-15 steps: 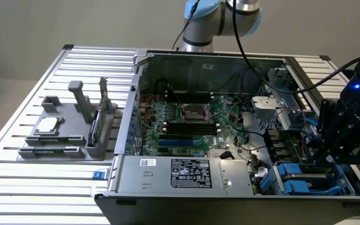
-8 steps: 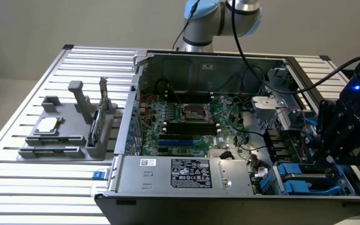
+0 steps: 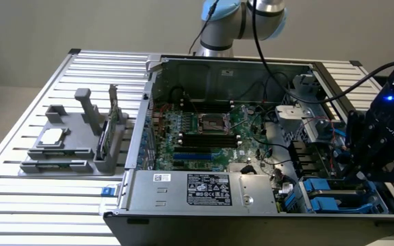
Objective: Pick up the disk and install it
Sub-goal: 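Insert the first disk wire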
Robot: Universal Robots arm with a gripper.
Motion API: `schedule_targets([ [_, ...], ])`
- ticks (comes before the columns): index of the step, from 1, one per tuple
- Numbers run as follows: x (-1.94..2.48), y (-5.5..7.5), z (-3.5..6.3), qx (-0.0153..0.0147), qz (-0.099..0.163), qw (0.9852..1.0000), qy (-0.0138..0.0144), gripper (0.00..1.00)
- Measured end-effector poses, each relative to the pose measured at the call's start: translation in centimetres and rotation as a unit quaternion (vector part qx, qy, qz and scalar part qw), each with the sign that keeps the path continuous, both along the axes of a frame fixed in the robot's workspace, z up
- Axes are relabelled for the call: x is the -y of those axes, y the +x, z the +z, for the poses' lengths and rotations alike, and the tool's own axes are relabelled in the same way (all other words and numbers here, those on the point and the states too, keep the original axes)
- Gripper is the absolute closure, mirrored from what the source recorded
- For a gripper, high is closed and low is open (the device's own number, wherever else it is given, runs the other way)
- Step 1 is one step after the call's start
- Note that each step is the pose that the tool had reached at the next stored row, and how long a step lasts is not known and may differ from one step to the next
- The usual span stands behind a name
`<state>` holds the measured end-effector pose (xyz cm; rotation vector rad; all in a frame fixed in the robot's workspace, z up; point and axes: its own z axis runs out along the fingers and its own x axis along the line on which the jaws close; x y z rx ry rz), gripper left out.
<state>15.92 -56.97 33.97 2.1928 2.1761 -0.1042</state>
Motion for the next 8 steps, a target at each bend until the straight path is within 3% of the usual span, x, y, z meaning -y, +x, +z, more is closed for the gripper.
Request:
schedule_targets([
  [8,0.00,-0.05,-0.11,0.0000,0.013,0.9999,0.0006,0.83],
])
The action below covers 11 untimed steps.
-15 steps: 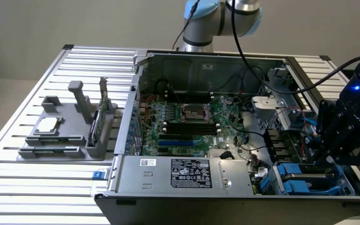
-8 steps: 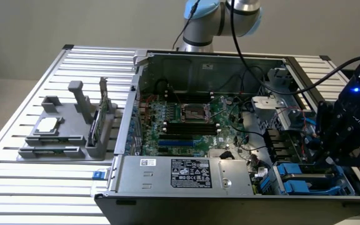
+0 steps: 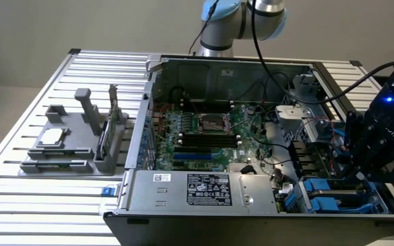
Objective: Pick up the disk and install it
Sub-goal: 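Insert the first disk wire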
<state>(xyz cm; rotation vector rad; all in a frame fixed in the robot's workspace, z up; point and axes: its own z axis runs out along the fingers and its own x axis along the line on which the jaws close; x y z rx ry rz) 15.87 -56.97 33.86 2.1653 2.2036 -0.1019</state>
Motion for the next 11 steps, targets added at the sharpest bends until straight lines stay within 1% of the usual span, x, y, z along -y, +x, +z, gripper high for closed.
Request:
schedule_targets([
  [3,0.00,0.00,-0.03,0.0000,0.003,1.0000,0.0006,0.83],
  [11,0.01,0.00,-0.13,0.0000,0.005,1.0000,0.0037,0.83],
])
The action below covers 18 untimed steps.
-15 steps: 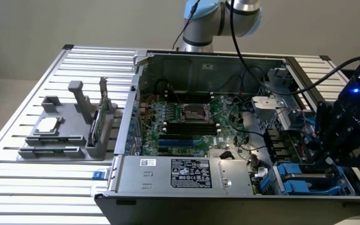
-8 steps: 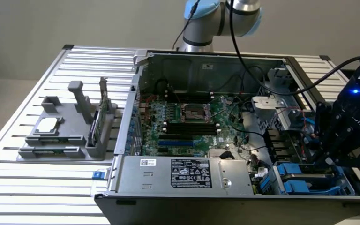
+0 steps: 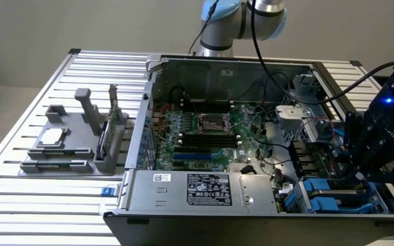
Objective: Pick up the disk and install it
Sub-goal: 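Insert the first disk wire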
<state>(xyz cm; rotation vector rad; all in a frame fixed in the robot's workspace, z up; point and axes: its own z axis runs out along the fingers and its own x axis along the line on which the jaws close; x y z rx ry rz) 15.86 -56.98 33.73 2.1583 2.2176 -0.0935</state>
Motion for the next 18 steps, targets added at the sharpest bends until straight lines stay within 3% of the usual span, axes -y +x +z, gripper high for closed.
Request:
schedule_targets([
  [18,0.19,0.31,-0.03,-0.0018,0.000,1.0000,0.0022,0.83],
])
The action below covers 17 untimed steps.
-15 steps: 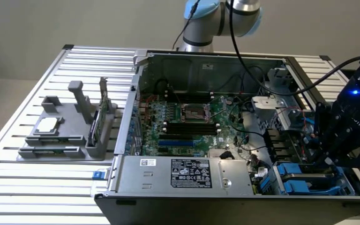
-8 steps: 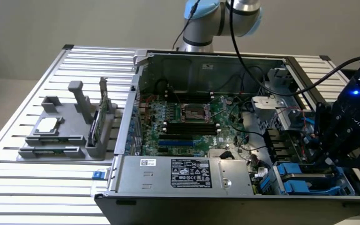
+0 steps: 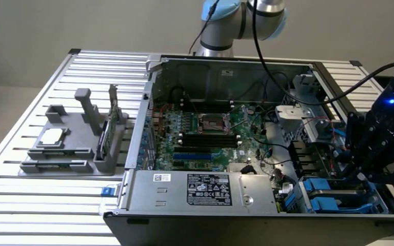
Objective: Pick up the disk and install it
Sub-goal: 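Insert the first disk wire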
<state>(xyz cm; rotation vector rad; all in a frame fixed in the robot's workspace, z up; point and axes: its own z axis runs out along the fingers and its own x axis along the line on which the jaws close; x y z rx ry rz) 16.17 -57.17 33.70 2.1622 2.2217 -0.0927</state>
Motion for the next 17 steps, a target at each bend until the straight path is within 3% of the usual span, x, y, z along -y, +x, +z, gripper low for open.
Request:
schedule_targets([
  [6,0.48,-0.03,-0.10,0.0000,0.000,1.0000,0.0003,0.83],
  [17,0.42,-0.23,-0.19,0.0000,0.000,1.0000,0.0026,0.83],
])
